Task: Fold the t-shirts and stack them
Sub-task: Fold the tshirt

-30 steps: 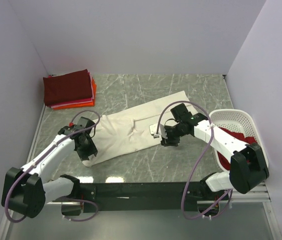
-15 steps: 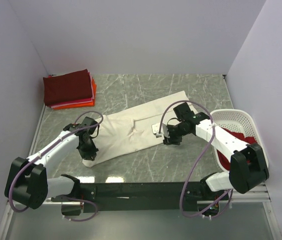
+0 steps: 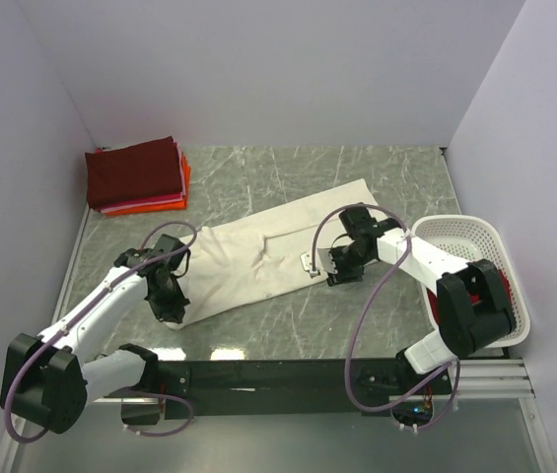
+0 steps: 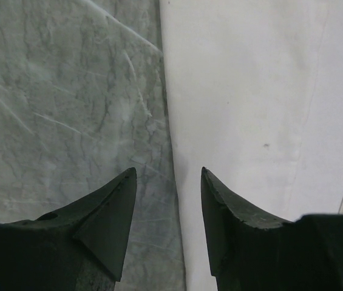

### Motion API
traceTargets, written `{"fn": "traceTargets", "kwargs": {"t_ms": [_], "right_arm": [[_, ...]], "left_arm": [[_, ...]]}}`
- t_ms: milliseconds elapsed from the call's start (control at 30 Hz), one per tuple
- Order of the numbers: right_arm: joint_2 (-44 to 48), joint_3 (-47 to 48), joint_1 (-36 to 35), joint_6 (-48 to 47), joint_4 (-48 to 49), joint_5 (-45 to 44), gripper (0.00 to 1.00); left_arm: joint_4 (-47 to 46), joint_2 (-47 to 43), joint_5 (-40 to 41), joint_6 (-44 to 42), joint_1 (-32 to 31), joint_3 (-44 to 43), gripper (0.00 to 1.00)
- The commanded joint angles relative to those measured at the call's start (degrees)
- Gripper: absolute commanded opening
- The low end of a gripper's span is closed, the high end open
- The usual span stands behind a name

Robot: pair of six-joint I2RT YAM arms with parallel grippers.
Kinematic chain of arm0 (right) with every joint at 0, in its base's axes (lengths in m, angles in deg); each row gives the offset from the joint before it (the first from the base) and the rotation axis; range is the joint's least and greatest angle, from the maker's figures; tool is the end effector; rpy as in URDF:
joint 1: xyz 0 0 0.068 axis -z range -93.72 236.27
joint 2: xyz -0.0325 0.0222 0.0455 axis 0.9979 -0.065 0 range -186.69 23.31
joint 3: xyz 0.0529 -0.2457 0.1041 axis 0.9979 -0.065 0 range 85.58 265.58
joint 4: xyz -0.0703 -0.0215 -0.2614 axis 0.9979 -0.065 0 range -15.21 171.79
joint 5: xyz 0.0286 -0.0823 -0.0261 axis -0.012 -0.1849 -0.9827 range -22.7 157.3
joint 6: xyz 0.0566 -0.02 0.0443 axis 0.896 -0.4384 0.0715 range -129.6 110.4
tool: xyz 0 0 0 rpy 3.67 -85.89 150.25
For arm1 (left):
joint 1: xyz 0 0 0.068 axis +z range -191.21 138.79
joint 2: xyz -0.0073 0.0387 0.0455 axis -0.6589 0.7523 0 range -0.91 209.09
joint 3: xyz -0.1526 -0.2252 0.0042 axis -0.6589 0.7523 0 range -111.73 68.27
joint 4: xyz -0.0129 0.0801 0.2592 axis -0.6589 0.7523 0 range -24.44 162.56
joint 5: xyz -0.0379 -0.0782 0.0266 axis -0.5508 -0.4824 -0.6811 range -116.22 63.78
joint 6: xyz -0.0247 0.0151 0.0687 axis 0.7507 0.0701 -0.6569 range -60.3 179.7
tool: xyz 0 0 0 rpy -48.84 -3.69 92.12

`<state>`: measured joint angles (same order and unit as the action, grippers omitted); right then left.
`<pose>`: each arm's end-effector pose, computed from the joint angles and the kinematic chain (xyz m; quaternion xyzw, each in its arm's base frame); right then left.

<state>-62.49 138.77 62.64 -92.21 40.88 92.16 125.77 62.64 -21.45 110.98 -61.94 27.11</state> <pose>0.2511 0.1386 0.1632 -0.7916 0.5554 0.1165 0.2267 0.1700 -0.0588 0.1720 -0.2653 0.9611 -0.0042 0.0766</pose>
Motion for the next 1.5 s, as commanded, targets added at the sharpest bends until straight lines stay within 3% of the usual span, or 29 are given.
{"fn": "traceTargets", "kwargs": {"t_ms": [0, 133, 167, 300, 633, 767, 833, 1000, 1133, 1467], "right_arm": [[-0.6, 1.04, -0.09, -2.64, 1.88, -2.89, 0.54], [-1.47, 1.04, -0.53, -3.0, 2.49, -3.94, 0.55], [-1.82, 1.04, -1.05, -2.91, 2.58, -4.03, 0.55], [-3.84, 1.13, -2.37, -1.77, 3.9, -5.17, 0.55], [-8.24, 1.57, -2.99, 0.69, 7.24, -8.16, 0.5], [-9.03, 1.48, -3.08, 1.48, 8.03, -8.16, 0.45], [-9.21, 1.39, -3.08, 1.66, 8.3, -8.25, 0.38], [-8.95, 1.04, -3.08, 2.37, 8.21, -9.39, 0.14], [-7.1, -1.07, -2.99, 1.4, 8.39, -10.01, 0.01], [-2.18, -5.99, -2.9, 0.96, 8.21, -12.02, 0.0]], "left_arm": [[2.9, -0.88, -0.47, 0.13, -0.27, -0.05, 0.01], [2.12, -0.71, -0.99, -0.48, -0.27, -0.84, 0.02], [1.94, -0.45, -0.65, -0.49, -0.27, -1.11, 0.14], [0.88, 3.06, 0.33, -2.23, -0.27, -2.78, 0.37], [-5.88, 13.25, -1.79, -5.93, -0.27, -4.01, 0.41], [-6.68, 16.25, 0.31, -6.46, -0.27, -4.36, 0.4], [-7.03, 17.48, 0.67, -6.38, -0.27, -4.53, 0.37], [-5.45, 16.88, 1.73, -6.02, -0.27, -4.89, 0.02], [-2.73, 13.98, 1.12, -5.76, -0.19, -4.71, 0.01], [2.46, 8.61, 2.25, -5.5, 0.51, -3.31, 0.01]]}}
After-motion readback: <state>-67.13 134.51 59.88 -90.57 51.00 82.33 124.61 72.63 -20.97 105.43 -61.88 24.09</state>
